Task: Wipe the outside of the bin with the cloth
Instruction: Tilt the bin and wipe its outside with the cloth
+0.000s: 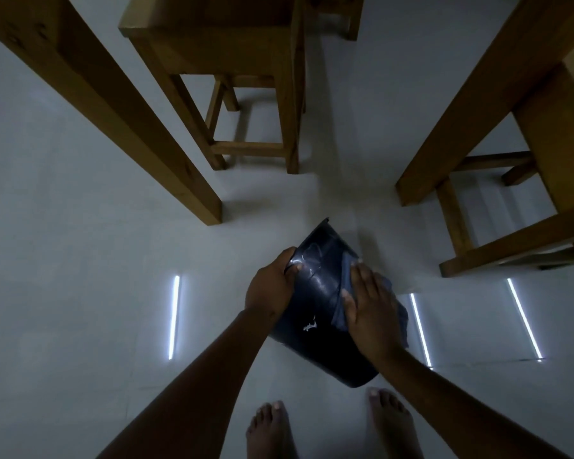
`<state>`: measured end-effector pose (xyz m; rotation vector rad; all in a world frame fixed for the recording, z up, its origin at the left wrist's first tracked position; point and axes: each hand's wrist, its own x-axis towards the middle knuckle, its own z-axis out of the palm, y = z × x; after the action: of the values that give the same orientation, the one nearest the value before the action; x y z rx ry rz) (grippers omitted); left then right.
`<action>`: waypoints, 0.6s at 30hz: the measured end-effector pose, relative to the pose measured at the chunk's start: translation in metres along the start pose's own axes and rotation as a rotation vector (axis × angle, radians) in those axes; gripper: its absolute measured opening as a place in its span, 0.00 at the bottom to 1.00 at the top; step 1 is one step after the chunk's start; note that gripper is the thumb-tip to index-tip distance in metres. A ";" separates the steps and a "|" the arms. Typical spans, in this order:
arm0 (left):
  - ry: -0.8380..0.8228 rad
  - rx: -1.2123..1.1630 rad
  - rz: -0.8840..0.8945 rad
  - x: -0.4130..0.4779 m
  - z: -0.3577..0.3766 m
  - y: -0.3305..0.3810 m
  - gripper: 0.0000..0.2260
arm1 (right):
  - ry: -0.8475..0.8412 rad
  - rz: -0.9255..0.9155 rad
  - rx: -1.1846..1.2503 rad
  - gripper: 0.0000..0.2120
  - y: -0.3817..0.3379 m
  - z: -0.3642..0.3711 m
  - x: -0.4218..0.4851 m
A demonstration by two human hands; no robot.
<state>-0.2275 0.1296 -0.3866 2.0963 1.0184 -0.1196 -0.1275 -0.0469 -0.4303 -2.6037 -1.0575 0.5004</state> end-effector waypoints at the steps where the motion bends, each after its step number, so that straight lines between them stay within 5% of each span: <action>1: -0.007 0.002 0.005 0.000 -0.001 -0.002 0.17 | -0.020 -0.060 -0.044 0.30 -0.003 0.003 -0.012; 5: -0.012 0.010 -0.005 0.002 0.001 -0.001 0.16 | -0.021 -0.216 -0.098 0.31 -0.015 0.007 -0.002; 11: 0.009 -0.006 -0.023 0.002 0.003 0.002 0.16 | 0.019 0.141 0.167 0.30 -0.010 -0.004 0.021; 18: -0.004 -0.024 -0.009 0.007 0.002 0.009 0.15 | 0.009 -0.158 -0.060 0.28 -0.029 0.009 0.003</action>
<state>-0.2156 0.1294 -0.3849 2.0693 1.0226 -0.1161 -0.1469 -0.0241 -0.4276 -2.5430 -1.2812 0.4262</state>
